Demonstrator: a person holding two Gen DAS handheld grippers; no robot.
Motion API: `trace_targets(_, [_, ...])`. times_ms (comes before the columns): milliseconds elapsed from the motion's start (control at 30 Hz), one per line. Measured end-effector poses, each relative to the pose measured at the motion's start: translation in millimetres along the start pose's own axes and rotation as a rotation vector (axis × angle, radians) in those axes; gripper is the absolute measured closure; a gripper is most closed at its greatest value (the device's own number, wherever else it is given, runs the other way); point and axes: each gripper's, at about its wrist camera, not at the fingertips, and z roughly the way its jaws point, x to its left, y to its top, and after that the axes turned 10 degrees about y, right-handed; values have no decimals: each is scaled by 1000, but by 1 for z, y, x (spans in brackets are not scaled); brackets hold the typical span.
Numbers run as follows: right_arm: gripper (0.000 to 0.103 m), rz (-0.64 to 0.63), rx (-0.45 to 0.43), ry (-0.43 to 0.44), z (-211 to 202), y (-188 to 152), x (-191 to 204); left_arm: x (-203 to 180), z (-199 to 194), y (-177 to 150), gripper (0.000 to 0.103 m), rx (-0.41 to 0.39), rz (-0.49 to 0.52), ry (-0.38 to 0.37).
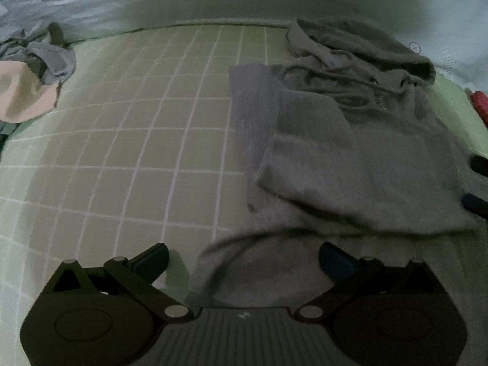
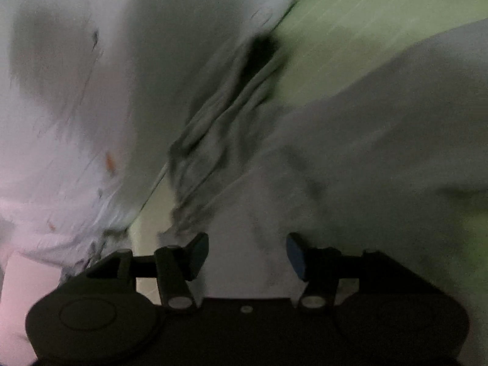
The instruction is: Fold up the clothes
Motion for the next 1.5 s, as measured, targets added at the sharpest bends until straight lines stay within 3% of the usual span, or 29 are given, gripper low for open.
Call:
trace_targets(233, [35,-139,-226,-272,-100,3,-31,-19,-35,-13,0,-89,65,-41])
trace_targets(400, [32,-206,-294,-521,-146,6,-61,-37,-45,-16,0,-181,119,-44])
trace_targets(433, [32,-209,-301,-554,-154,7,-68,-38,-43,-13,0,-197,116,-38])
trace_targets(500, [32,-186,-316,-543,-167,12,-78,-31,-37,-4,3,-206,35,-17])
trace_targets(600, [31,-180,-326,-543,-174,19,-88,-15,-23,14,20,-185,-117,-29])
trace_targets(700, [31,-204,-326,-553,-172,27,-91,-14,-9,27,47,-152,-143,-65])
trace_targets(733, [31,-199,-329,-549,-177,29,-93,-15,-6,31,65,-146,-138,-70])
trace_targets(767, [31,-195,-333,-547,-178,32,-94,-18,-5,33,96,-145,-127,-58])
trace_targets(967, [30,-229,-312,-583,-170,40,-94,-8,-16,26,97,-168,-144,31])
trace_targets(1167, [30,-300,-292,-629,-165,31,-91,-5,-5,17,95,-117,-153,58])
trace_targets(1300, [29,-300,-282,-641,-168,34,-90,-13,-9,23,87,-112,-104,100])
trace_targets(1367, [26,-284,-295,-641,-172,35,-92,-16,-16,23,63,-129,-77,98])
trace_targets(1433, [18,-278,-330,-677,-183,36,-95,-21,-25,23,11,-163,-56,68])
trace_targets(1500, [11,-271,-365,-713,-193,37,-98,-28,-28,22,0,-190,-34,45])
